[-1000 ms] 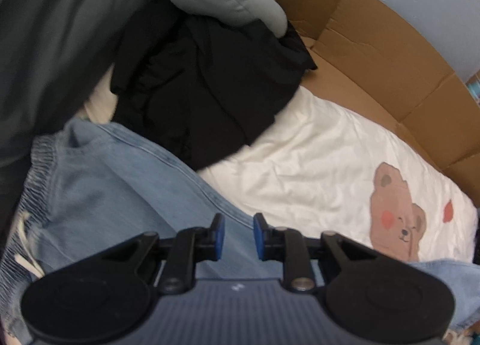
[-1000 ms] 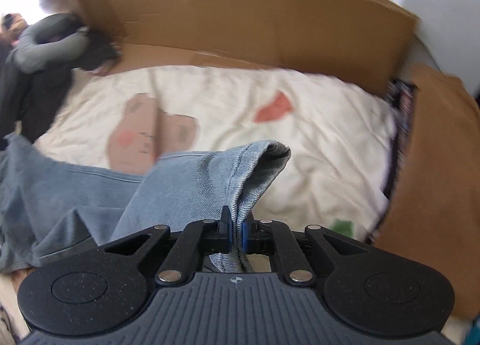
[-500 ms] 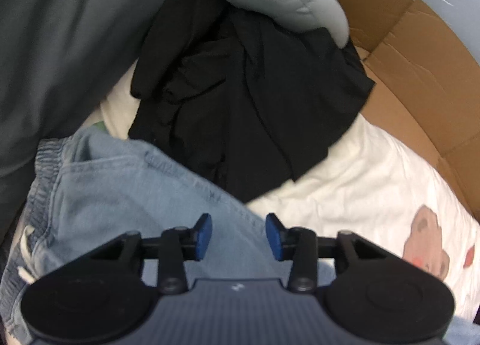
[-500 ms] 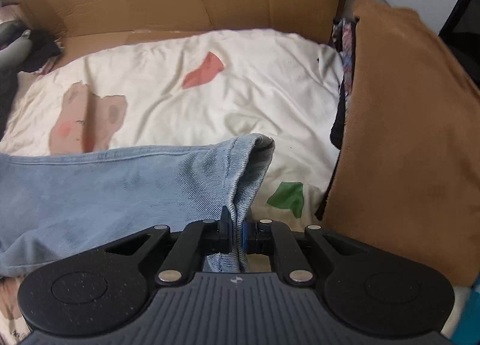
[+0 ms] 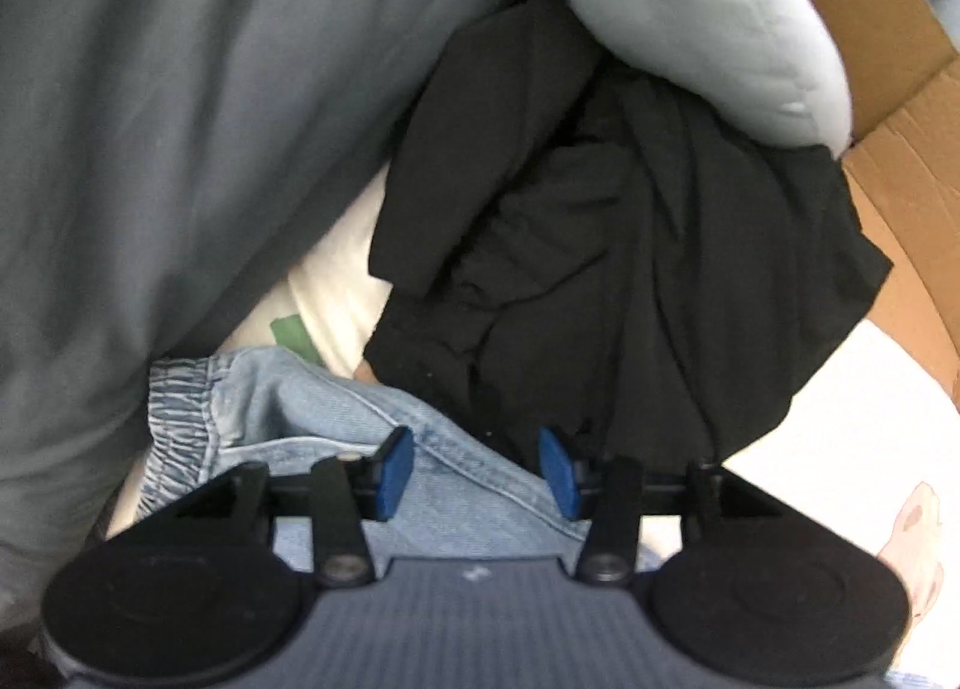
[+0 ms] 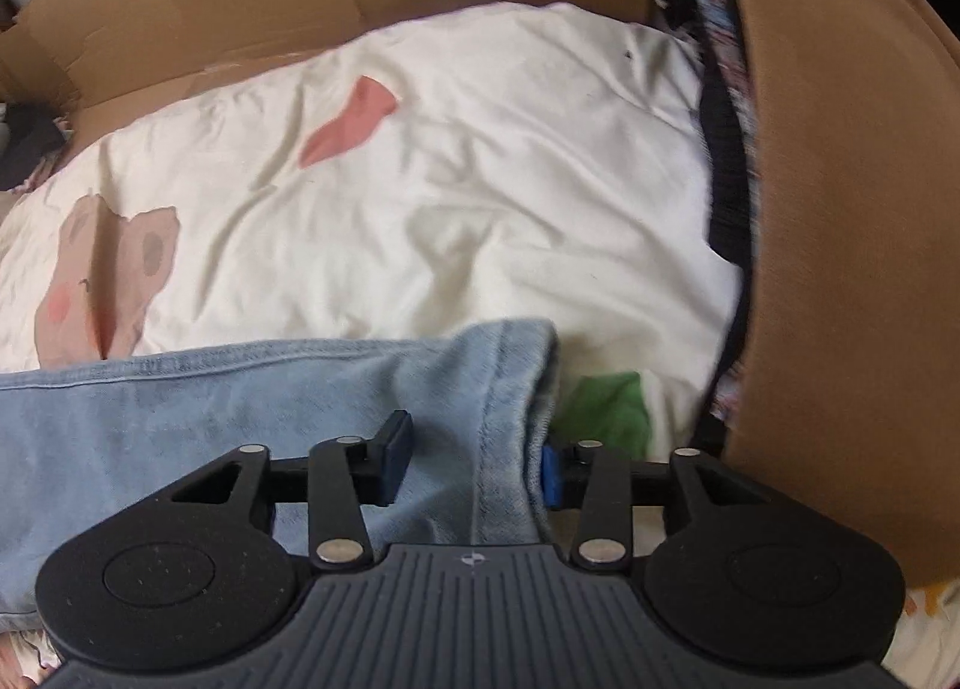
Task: Fold clothes
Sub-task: 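Hold the leg hem with the right gripper while the left gripper grasps the waistband pocket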
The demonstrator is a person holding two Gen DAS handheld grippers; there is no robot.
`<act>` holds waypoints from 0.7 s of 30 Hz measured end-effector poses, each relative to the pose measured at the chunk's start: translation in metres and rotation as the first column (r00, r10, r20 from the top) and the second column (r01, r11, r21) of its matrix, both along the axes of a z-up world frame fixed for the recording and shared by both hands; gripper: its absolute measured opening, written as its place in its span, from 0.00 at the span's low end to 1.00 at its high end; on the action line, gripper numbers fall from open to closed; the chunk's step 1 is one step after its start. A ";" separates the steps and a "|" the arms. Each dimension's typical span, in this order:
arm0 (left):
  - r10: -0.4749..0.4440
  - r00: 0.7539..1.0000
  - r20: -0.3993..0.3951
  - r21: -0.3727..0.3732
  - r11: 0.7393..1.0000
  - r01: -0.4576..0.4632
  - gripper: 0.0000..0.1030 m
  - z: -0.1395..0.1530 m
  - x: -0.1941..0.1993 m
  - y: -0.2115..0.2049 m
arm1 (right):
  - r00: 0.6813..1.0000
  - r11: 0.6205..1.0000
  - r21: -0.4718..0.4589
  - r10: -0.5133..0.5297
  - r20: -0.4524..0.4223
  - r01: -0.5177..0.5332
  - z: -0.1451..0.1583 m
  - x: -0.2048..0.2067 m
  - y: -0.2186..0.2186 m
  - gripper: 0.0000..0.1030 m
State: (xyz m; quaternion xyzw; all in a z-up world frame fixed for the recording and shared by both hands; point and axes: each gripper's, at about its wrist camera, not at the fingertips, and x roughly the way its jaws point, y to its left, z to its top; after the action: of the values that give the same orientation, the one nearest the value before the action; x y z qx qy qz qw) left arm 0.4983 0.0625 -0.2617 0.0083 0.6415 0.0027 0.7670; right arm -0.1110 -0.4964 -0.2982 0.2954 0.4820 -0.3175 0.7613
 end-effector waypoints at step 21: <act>0.225 0.971 -0.074 -0.076 0.970 -0.231 0.62 -0.069 -0.004 0.002 | 0.997 0.997 -0.039 0.064 0.043 -0.062 -0.018 0.008 -0.010 0.48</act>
State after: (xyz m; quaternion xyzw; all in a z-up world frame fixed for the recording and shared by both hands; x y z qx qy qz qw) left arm 0.4947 0.0649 -0.3311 -0.0978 0.6625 0.0636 0.7400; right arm -0.1033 -0.5064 -0.3166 0.2729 0.4680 -0.2956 0.7869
